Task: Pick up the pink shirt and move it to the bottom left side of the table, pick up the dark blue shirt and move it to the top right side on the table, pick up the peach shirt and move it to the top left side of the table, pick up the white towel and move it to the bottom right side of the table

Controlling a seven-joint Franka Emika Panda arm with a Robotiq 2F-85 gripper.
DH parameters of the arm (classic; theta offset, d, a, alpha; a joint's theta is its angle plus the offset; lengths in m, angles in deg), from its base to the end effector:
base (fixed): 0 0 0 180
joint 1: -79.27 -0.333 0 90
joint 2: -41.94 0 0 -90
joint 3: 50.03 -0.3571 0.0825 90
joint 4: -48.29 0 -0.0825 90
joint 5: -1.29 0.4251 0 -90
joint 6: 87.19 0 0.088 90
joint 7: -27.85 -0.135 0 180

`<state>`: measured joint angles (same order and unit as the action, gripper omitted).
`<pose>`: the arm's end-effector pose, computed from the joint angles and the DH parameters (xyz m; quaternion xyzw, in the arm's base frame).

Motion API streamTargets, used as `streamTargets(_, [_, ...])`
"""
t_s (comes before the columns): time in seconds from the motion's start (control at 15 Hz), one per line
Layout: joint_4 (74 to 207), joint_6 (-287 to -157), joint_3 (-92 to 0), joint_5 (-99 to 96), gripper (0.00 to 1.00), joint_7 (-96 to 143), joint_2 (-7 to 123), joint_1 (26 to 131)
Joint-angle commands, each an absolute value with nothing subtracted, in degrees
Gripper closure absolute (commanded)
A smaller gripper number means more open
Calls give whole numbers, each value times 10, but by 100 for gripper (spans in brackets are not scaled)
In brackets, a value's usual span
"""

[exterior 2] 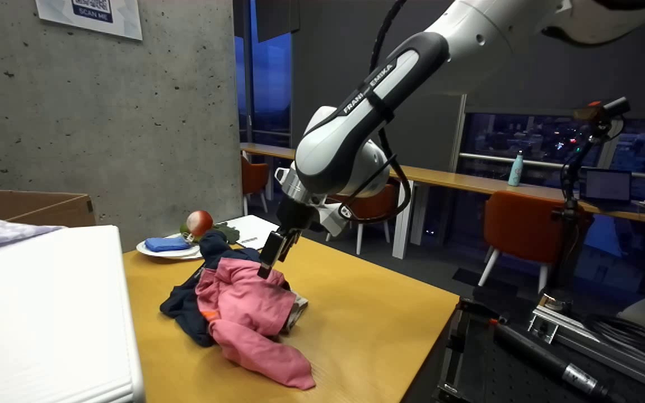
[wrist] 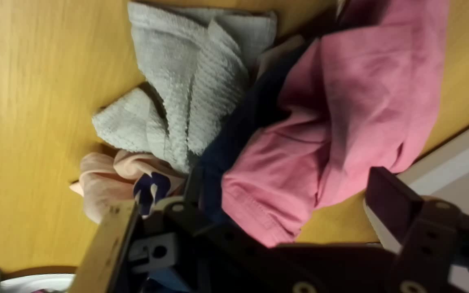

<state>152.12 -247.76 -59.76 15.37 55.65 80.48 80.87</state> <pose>0.7330 0.0847 0.1782 -0.9664 -0.1730 -0.1726 0.0793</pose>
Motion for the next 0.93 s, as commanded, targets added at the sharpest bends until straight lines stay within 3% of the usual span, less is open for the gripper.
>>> streamTargets(0.0, [1428,-2451,-621,98,0,539,866,818])
streamTargets(0.4, [1411,-2436,-641,73,3,526,869,817])
streamTargets(0.47, [1417,-2436,-646,76,26,528,865,820])
streamTargets(0.6, [1436,-2440,-654,83,32,528,854,826])
streamTargets(0.87, [1505,-2458,-676,97,65,532,820,851])
